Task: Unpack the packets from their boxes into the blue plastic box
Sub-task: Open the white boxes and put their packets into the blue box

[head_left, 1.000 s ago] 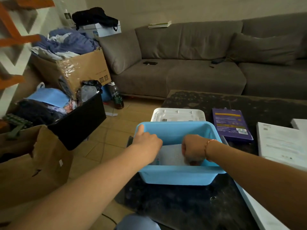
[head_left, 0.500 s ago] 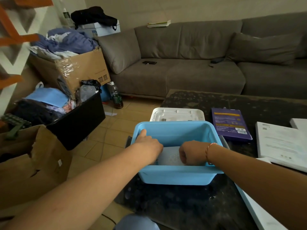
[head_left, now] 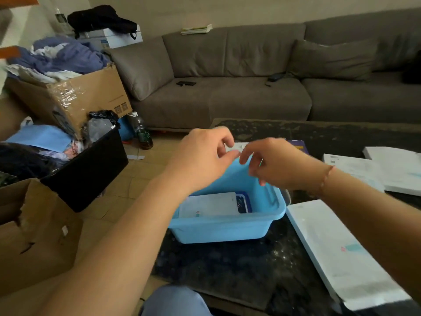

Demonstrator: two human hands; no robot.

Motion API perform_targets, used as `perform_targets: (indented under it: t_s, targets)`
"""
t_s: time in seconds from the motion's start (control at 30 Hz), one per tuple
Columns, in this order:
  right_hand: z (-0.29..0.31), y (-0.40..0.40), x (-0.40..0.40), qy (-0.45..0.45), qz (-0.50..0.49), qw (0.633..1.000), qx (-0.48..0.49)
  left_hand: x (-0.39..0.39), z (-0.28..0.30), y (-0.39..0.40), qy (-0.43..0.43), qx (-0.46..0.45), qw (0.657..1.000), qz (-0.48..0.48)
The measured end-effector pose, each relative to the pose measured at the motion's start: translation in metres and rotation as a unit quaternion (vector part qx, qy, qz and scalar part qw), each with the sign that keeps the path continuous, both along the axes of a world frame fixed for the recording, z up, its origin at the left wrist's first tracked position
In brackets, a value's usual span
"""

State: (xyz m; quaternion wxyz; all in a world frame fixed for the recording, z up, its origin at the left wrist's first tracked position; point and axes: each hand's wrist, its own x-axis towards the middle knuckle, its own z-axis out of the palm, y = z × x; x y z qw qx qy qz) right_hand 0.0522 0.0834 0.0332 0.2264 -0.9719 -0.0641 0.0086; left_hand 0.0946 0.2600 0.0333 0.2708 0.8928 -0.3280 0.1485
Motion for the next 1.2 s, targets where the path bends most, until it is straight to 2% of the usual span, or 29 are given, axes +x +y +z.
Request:
perform_targets:
  t_s: [0.07, 0.17, 0.23, 0.4, 0.5, 0.57, 0.63, 0.7, 0.77, 0.83, 0.9, 1.0, 1.1, 1.2]
  targets:
    - [0.009, -0.021, -0.029, -0.083, -0.037, 0.994, 0.055, -0.027, -0.004, -0.021, -0.101, -0.132, 0.985, -0.051]
    - [-0.006, -0.054, -0.078, -0.143, -0.108, 0.975, 0.13, -0.072, -0.034, -0.056, -0.177, -0.184, 0.958, -0.129]
    - [-0.027, -0.075, -0.108, -0.136, -0.152, 0.969, 0.139, -0.099, -0.068, -0.078, -0.181, -0.154, 0.952, -0.194]
    - [-0.081, -0.117, -0.167, -0.073, -0.243, 0.955, 0.152, -0.142, -0.158, -0.115, -0.131, 0.054, 0.951, -0.274]
    - [-0.097, -0.132, -0.188, -0.07, -0.26, 0.948, 0.171, -0.153, -0.182, -0.124, -0.125, 0.065, 0.957, -0.255]
    - [-0.102, -0.136, -0.196, -0.075, -0.265, 0.943, 0.185, -0.157, -0.187, -0.127, -0.104, 0.034, 0.968, -0.224]
    - [-0.106, -0.135, -0.205, -0.105, -0.274, 0.94, 0.175, -0.16, -0.187, -0.13, -0.045, -0.016, 0.982, -0.182]
    - [-0.109, -0.132, -0.216, -0.212, -0.262, 0.932, 0.138, -0.161, -0.177, -0.135, 0.038, -0.09, 0.987, -0.126]
    - [-0.111, -0.126, -0.227, -0.343, -0.186, 0.916, 0.099, -0.16, -0.158, -0.141, 0.116, -0.166, 0.977, -0.073]
    - [-0.117, -0.12, -0.228, -0.394, -0.124, 0.91, 0.016, -0.154, -0.136, -0.144, 0.186, -0.215, 0.958, -0.034]
    - [-0.121, -0.117, -0.217, -0.386, -0.134, 0.911, -0.052, -0.145, -0.12, -0.144, 0.23, -0.24, 0.943, -0.012]
    - [-0.118, -0.114, -0.198, -0.339, -0.172, 0.923, -0.063, -0.134, -0.11, -0.14, 0.267, -0.259, 0.928, -0.003]
    - [-0.115, -0.109, -0.187, -0.321, -0.192, 0.925, -0.071, -0.131, -0.108, -0.14, 0.274, -0.259, 0.926, 0.009]
    - [-0.112, -0.104, -0.179, -0.258, -0.232, 0.927, -0.142, -0.13, -0.107, -0.141, 0.261, -0.262, 0.929, 0.019]
